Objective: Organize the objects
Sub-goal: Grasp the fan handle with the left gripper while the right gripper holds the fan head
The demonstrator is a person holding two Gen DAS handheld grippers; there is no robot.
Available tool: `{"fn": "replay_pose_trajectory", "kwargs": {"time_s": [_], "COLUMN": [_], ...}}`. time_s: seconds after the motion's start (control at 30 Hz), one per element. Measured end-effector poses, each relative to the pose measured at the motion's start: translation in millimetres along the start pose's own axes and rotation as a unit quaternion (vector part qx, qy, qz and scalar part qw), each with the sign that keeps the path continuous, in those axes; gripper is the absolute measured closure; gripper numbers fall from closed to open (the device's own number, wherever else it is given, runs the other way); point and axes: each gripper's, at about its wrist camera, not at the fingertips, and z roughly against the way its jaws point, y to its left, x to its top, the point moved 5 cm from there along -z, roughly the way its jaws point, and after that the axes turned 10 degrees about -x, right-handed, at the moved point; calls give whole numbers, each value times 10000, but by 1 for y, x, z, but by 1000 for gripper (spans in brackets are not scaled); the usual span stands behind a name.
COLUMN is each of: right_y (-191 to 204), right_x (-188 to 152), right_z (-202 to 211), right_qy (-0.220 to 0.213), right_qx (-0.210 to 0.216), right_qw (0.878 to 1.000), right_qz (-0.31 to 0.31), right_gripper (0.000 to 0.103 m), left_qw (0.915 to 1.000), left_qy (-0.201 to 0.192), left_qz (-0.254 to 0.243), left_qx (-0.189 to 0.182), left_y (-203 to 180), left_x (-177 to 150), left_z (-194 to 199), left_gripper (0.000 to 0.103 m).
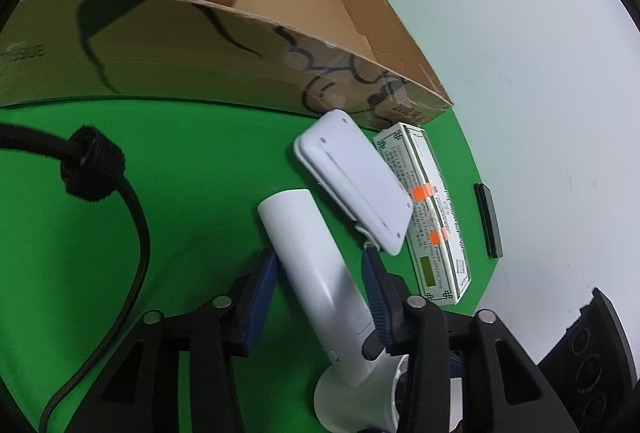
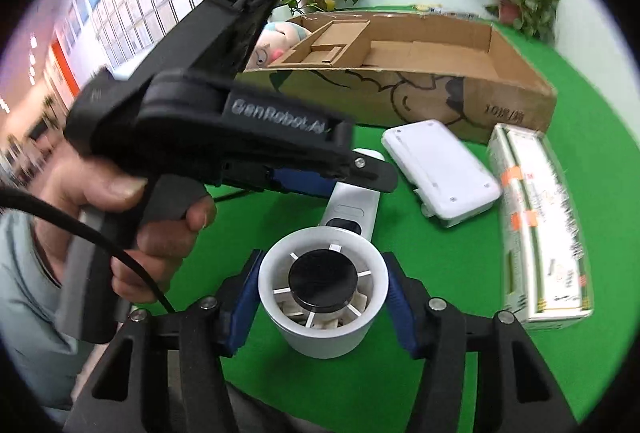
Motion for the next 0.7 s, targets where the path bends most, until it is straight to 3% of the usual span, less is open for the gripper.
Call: {"fn": "replay_pose_trajectory", "kwargs": {"time_s": [0.17,0.23,0.37,0.57,0.7], "right_y": [2,1,-6,-32,-46], "right_x": [-4,-4,-5,-1,4], "right_z": [-3,-6,-8,-4,5], "right_qy": [186,272,302,175,64], "right_qx": [850,1190,1462,1045,570], "right_qw": [9947,9895,9840,9881,9933], "right_qz": [-548,-778,-977,-1117,-1006], "right_gripper": [47,47,47,44,32], "left_qw": [9998,9997,9997,9999,9998], "left_qy": [-112,-133,-163,-40,70], "left_qz": [34,62,124,-16,-105], "left_qx": [151,199,140,133,136], "left_y": [8,11,10,-3,-11], "left_x": [-3,-4,-1,3,7], "left_z": [19,24,28,15,1], "left_gripper": [65,70,71,70,70]}}
